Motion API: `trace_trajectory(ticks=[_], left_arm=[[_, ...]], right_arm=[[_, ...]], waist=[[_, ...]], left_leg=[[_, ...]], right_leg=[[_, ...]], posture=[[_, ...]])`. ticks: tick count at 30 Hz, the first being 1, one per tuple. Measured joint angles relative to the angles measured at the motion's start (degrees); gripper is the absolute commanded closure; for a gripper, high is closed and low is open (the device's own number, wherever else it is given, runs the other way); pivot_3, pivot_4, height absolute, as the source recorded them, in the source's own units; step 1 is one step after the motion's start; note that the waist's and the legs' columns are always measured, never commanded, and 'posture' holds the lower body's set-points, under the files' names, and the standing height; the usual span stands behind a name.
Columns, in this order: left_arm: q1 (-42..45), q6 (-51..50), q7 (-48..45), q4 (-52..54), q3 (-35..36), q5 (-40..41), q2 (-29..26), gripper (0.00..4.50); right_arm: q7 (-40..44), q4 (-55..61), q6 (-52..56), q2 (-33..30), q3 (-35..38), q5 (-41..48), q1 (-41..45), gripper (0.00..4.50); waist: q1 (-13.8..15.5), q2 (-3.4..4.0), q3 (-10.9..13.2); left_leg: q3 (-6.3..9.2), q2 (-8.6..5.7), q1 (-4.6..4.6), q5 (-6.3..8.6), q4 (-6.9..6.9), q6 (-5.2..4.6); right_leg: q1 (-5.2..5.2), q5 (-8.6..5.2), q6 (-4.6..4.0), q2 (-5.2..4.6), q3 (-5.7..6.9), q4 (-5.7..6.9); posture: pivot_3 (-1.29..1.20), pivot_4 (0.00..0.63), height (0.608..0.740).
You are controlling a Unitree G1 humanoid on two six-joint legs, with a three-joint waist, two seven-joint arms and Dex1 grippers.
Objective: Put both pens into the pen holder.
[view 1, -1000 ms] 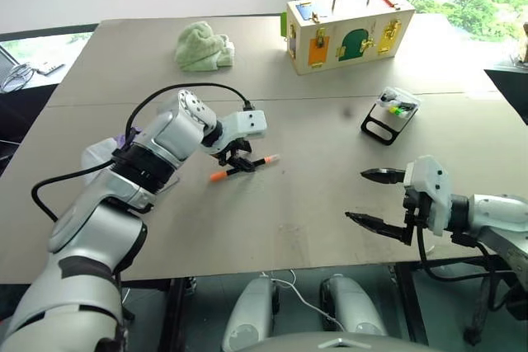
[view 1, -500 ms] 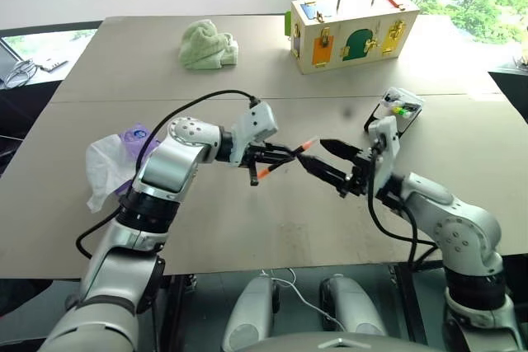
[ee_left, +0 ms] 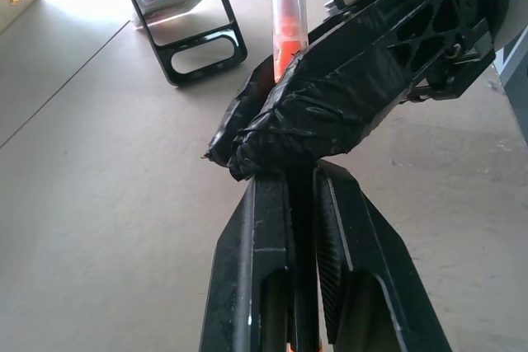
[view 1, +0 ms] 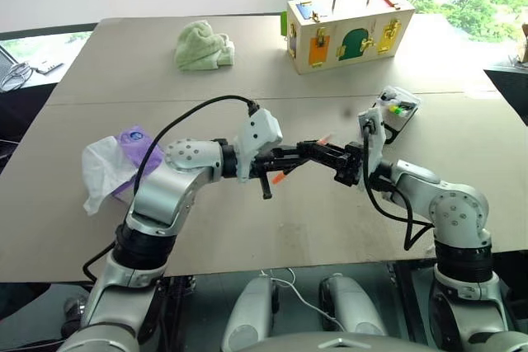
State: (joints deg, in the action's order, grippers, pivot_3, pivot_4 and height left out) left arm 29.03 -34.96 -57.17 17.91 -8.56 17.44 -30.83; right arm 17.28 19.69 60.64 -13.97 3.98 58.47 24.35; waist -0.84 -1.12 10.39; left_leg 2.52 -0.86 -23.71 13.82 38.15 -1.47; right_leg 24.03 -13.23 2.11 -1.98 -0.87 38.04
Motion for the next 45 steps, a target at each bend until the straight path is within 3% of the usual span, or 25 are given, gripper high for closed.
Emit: trace_trajectory(ticks=[2,5,6,7,10,14,21,30,45], left_arm=[[0.01,0.03,-0.1,-0.11,0.06,1.04,-0.02,3.63],[0.02,-1.42,-0.93,-0.13,1.23,4.16,-0.38,2.66],[0.02,-1.36,-0.52,-0.02,1.63,4.56,-0.79,2.1],[0.01,-1.5,-0.02,-0.01,2.01,4.82,-0.65,1.96],[-0.87,-3.53,2.24,1.44,4.85,7.06,-0.93,1.91],[-2.99,-4.87,7.17,1.94,9.2,9.22,0.32,1.91],[-3.33,-2.94,10.25,2.15,9.79,9.62,1.46,1.91],[-3.2,0.85,11.23,1.68,6.44,7.95,2.49,1.91],[-4.15,1.4,12.51,2.35,6.31,7.8,2.12,1.91]], right_arm=[[0.0,0.18,0.21,-0.29,0.32,0.64,0.0,4.42],[-0.27,0.34,0.25,-0.46,0.73,1.31,0.0,4.42],[-0.55,0.44,0.19,-0.79,1.09,1.3,-0.08,4.42],[-0.64,0.71,-0.29,-0.95,1.26,1.17,-0.28,4.42],[-0.47,4.46,-6.08,-4.81,2.29,-4.06,-0.52,4.42],[2.39,8.96,-17.0,-16.98,2.24,-18.24,-1.4,4.42],[2.42,11.47,-25.22,-25.42,4.2,-31.24,-1.35,4.42],[0.55,6.07,-31.87,-23.68,1.82,-43.06,-0.03,4.42],[0.97,-3.13,-39.91,-19.55,-4.07,-54.67,0.22,4.42]], waist=[[0.0,0.0,0.0],[-0.03,0.0,0.0],[-0.02,0.0,0.0],[0.0,0.0,0.0],[0.01,0.02,0.02],[0.18,0.03,0.02],[0.17,0.03,0.02],[0.08,0.02,0.01],[0.11,0.03,0.02]], left_leg=[[-0.01,0.0,0.0,0.0,0.01,0.0],[-0.03,0.0,0.0,0.0,0.01,0.0],[-0.03,0.0,0.0,0.0,0.01,0.0],[-0.03,0.0,0.0,0.0,0.01,0.0],[-0.05,0.0,-0.01,0.01,0.03,-0.01],[-0.09,-0.01,-0.02,0.02,0.07,-0.03],[-0.18,0.04,0.02,0.02,0.07,-0.03],[-0.23,0.05,0.05,0.02,0.07,-0.03],[-0.25,0.04,0.05,0.02,0.07,-0.03]], right_leg=[[0.0,0.0,0.0,0.0,0.01,0.0],[0.0,0.0,0.01,0.01,0.04,0.0],[0.0,0.0,0.01,0.01,0.04,0.0],[0.0,0.0,0.01,0.02,0.04,0.0],[0.0,0.01,0.03,0.01,0.05,-0.02],[0.0,0.01,0.07,0.0,0.07,-0.06],[-0.02,0.02,0.05,0.01,-0.02,-0.04],[-0.03,0.03,0.05,0.02,-0.07,-0.03],[-0.02,0.03,0.05,0.01,-0.08,-0.04]], posture=[[0.0,0.15,0.74],[0.0,0.15,0.74],[0.0,0.15,0.74],[0.0,0.15,0.74],[0.0,0.15,0.74],[0.0,0.15,0.74],[0.0,0.15,0.74],[0.0,0.15,0.74],[0.0,0.15,0.74]])
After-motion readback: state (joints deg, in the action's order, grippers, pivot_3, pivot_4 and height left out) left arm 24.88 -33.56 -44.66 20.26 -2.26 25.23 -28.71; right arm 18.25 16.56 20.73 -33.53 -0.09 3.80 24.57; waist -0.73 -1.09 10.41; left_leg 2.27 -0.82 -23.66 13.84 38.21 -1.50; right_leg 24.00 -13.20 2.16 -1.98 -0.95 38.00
